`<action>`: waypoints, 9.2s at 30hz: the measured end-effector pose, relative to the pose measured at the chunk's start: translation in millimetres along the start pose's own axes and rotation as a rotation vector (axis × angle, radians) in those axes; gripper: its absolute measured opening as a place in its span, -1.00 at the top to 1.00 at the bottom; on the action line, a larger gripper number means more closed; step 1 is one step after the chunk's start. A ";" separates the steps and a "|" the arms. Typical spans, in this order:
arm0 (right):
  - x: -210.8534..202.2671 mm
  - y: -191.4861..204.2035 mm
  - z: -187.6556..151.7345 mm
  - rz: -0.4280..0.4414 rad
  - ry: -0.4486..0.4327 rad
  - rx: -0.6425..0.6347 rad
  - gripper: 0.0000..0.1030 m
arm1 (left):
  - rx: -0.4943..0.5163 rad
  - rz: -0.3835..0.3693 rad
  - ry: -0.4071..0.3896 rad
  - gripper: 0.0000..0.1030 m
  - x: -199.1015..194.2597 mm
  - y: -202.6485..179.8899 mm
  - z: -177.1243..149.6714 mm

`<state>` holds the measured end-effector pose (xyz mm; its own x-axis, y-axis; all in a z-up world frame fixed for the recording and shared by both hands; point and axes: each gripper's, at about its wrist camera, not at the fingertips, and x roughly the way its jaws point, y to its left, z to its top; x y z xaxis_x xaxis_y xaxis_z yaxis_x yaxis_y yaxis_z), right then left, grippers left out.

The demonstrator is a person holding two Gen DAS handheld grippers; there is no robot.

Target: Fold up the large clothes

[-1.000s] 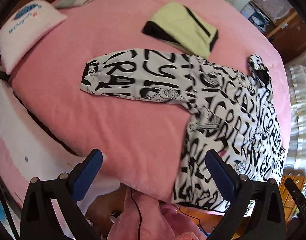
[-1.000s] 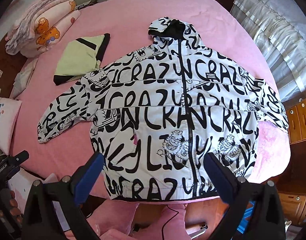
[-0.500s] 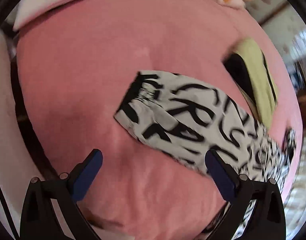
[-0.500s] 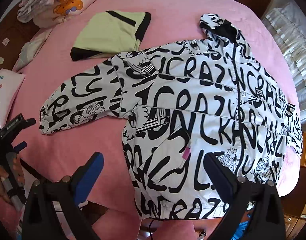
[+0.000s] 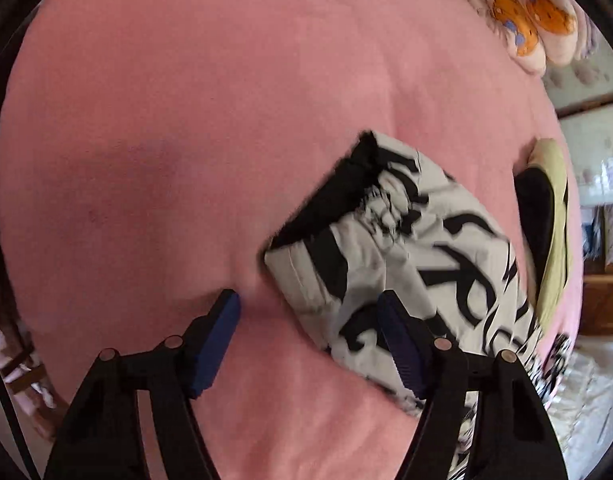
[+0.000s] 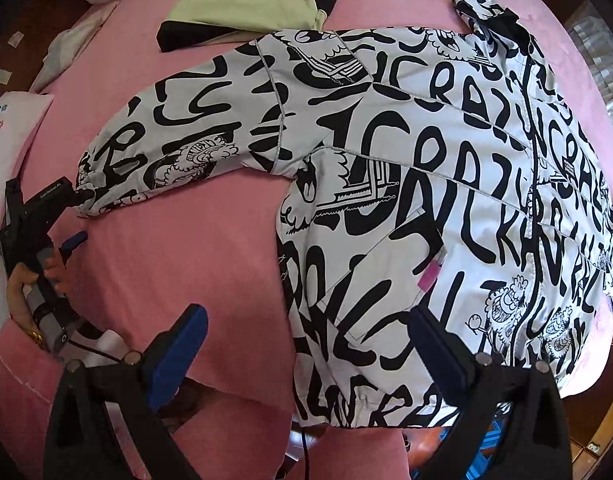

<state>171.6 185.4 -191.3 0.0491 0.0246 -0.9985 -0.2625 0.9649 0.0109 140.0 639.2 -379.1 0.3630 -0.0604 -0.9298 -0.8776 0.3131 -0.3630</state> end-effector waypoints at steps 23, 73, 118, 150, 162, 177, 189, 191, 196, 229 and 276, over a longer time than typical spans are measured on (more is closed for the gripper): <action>4.5 -38.0 5.4 0.039 -0.065 0.040 -0.95 | 0.274 -0.117 -0.301 0.81 -81.4 -126.6 -33.4; 15.7 -417.5 -25.0 0.072 -0.223 0.429 -0.93 | 1.122 -0.119 0.206 0.63 100.0 -445.8 -487.8; 117.6 -350.0 102.3 0.574 -0.138 0.649 0.90 | 0.752 0.124 -0.020 -0.50 58.1 -217.1 -262.6; 102.0 -378.0 6.4 0.351 -0.240 0.759 0.95 | 0.888 0.138 0.030 0.38 65.0 -250.3 -277.4; 108.3 -366.5 17.8 0.246 -0.207 0.678 0.91 | 0.948 0.165 0.026 0.37 66.8 -261.1 -282.1; 54.1 -332.2 9.6 0.077 -0.277 0.436 0.78 | 1.007 0.122 0.091 0.36 7.8 -280.8 -314.7; 32.7 -291.1 -2.9 0.182 -0.349 0.366 0.44 | 1.123 -0.111 0.246 0.34 14.5 -339.6 -375.4; 35.4 -276.1 3.1 0.194 -0.368 0.304 0.44 | 1.144 -0.120 0.266 0.34 23.8 -345.5 -381.6; 45.9 -249.5 17.2 0.238 -0.410 0.218 0.83 | 1.161 -0.138 0.316 0.53 48.4 -353.7 -388.7; 104.1 -283.4 17.0 0.113 -0.286 0.178 1.00 | 0.956 0.071 0.223 0.90 62.7 -297.7 -297.8; 130.6 -190.4 182.0 0.219 -0.468 0.134 1.00 | 1.067 -0.153 0.207 0.91 155.3 -428.5 -251.9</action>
<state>403.4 52.5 -313.9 0.4393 0.3141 -0.8417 -0.1910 0.9481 0.2541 493.5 256.9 -383.3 0.2978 -0.2950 -0.9079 -0.0697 0.9418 -0.3289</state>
